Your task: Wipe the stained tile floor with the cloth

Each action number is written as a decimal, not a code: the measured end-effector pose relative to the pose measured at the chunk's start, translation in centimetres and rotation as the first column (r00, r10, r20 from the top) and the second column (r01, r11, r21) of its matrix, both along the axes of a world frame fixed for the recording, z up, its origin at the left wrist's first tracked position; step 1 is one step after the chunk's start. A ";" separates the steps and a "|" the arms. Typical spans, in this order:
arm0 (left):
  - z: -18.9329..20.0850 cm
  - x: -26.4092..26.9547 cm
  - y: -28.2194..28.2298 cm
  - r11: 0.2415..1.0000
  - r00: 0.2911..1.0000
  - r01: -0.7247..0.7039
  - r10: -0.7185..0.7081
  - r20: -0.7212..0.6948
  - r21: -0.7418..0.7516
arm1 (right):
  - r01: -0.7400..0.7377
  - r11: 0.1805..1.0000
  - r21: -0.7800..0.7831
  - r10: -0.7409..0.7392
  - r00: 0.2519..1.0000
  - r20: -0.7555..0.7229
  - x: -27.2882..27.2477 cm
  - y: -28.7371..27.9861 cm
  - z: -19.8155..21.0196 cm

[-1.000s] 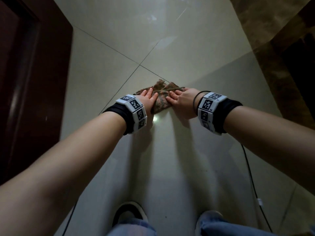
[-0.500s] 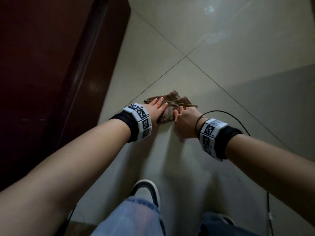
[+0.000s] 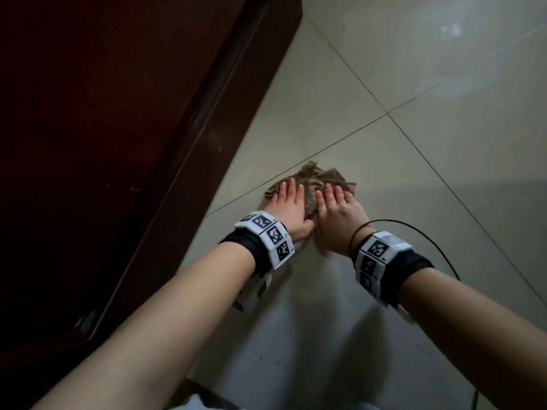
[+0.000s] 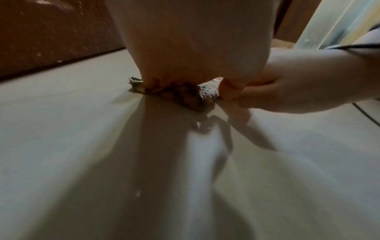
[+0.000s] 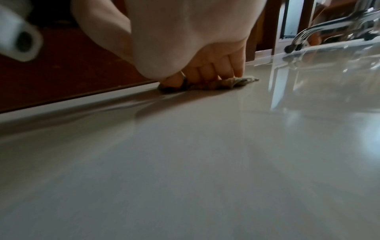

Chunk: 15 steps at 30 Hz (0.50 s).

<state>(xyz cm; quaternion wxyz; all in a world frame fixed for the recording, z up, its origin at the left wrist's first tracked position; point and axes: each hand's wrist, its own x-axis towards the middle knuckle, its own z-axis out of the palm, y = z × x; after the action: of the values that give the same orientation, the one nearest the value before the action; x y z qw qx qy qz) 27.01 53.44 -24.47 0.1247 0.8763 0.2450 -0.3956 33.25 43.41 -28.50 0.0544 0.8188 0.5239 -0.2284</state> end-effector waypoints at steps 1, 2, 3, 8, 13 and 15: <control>-0.2 0.4 0.8 1.000 0.999 -0.025 0.025 0.026 0.008 | -0.012 1.000 -0.022 0.012 1.000 0.020 0.7 0.7 0.3; -0.4 0.8 1.8 0.999 0.998 -0.047 0.046 0.050 0.017 | -0.013 1.000 0.017 0.013 1.000 0.027 1.5 1.6 0.7; -0.4 1.1 2.9 0.997 0.995 -0.076 0.074 0.068 0.025 | 0.003 0.998 0.056 -0.004 1.000 0.015 2.3 2.8 1.0; -0.7 2.7 7.2 0.982 0.978 -0.187 0.185 0.102 0.010 | -0.122 0.992 0.031 0.119 0.989 0.092 7.0 7.5 1.0; -0.5 3.8 9.4 0.960 0.950 -0.277 0.280 0.138 -0.039 | -0.188 0.966 -0.179 0.210 0.971 0.114 8.9 11.7 2.7; -0.2 4.0 9.6 0.952 0.940 -0.300 0.306 0.149 -0.058 | -0.197 0.956 -0.216 0.227 0.966 0.123 9.1 12.8 3.5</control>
<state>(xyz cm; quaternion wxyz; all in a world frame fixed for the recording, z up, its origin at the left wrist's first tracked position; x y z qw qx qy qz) 31.00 63.02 -24.69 0.2181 0.8541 0.3595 -0.3061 42.35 56.21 -25.05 0.1997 0.7625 0.5775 -0.2127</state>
